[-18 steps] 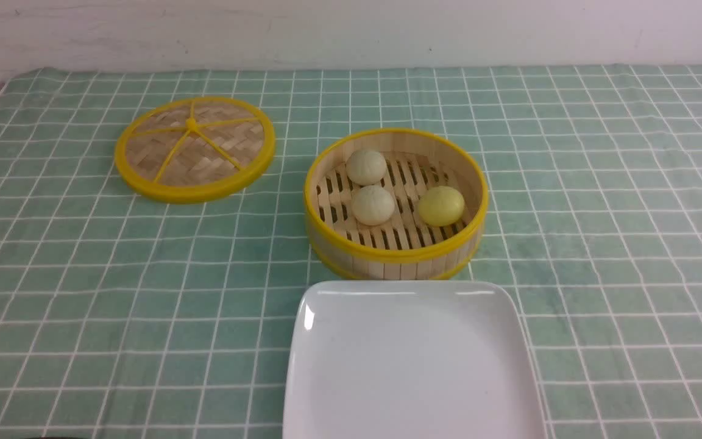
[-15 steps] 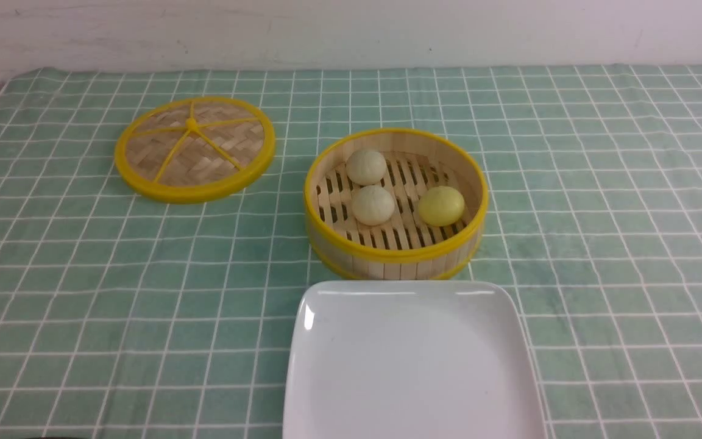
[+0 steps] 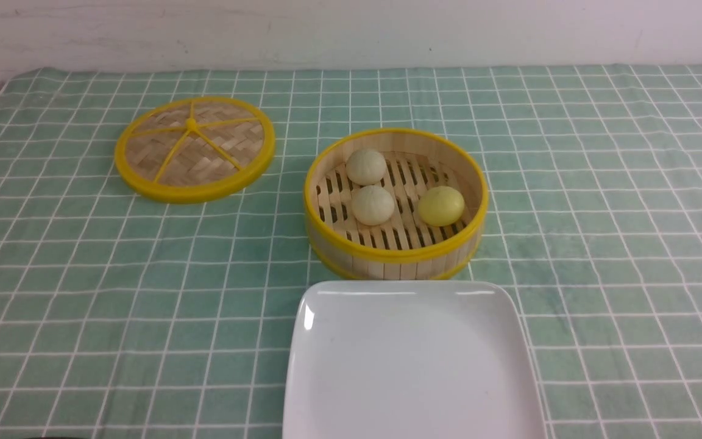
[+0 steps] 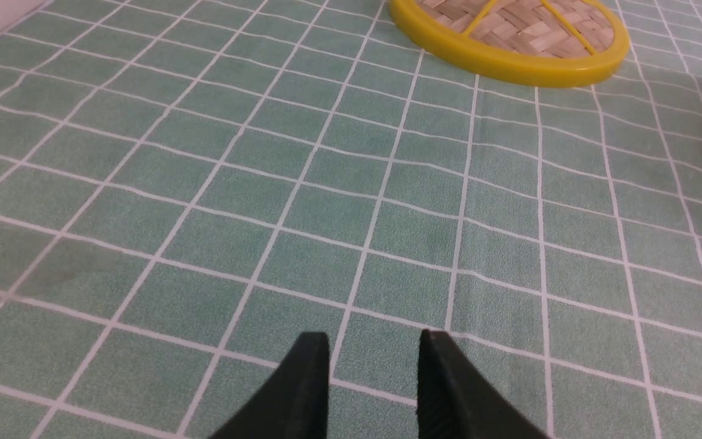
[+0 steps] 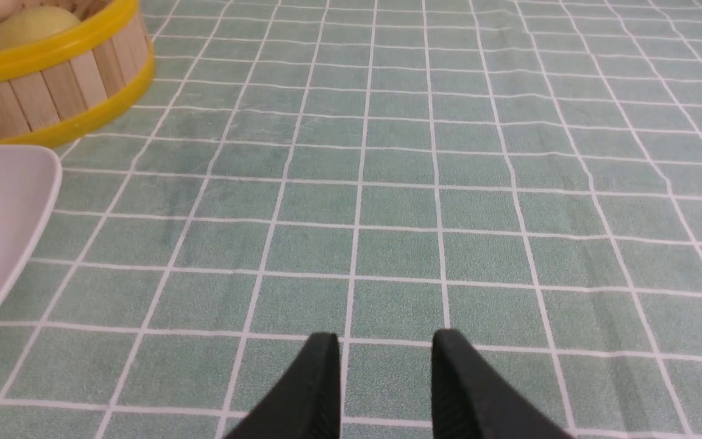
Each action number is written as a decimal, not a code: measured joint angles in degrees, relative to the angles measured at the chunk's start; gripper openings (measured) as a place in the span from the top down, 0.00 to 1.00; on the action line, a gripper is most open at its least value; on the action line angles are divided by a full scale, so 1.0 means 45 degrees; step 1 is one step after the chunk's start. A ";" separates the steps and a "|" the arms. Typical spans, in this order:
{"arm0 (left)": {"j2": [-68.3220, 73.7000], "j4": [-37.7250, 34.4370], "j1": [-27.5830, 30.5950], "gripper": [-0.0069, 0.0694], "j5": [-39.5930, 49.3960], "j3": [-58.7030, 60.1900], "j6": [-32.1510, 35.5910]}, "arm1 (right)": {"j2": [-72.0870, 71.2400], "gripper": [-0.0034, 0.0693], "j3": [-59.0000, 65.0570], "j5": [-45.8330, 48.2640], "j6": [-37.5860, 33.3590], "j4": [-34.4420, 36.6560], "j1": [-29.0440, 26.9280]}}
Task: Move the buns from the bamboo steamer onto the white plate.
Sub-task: 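Reach toward a bun in the bamboo steamer with the right gripper, then move the steamed bun from the bamboo steamer onto the white plate with the right gripper, then reach into the bamboo steamer and grasp a bun with the left gripper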
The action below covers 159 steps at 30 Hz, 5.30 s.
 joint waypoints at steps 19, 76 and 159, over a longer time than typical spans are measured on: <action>0.0000 0.0000 0.0000 0.59 0.0000 0.0000 0.0000 | 0.0000 0.62 0.0000 0.0000 0.0000 0.0000 0.0000; 1.1412 -0.8998 0.0000 0.91 0.6743 -0.6818 0.3692 | 1.5223 0.95 -1.0428 0.7163 -0.5313 0.9458 0.2464; 1.4546 -0.8262 -0.0088 0.84 0.5930 -1.1331 0.4218 | 1.0741 0.97 -1.1929 0.9429 0.0790 -0.0448 0.6476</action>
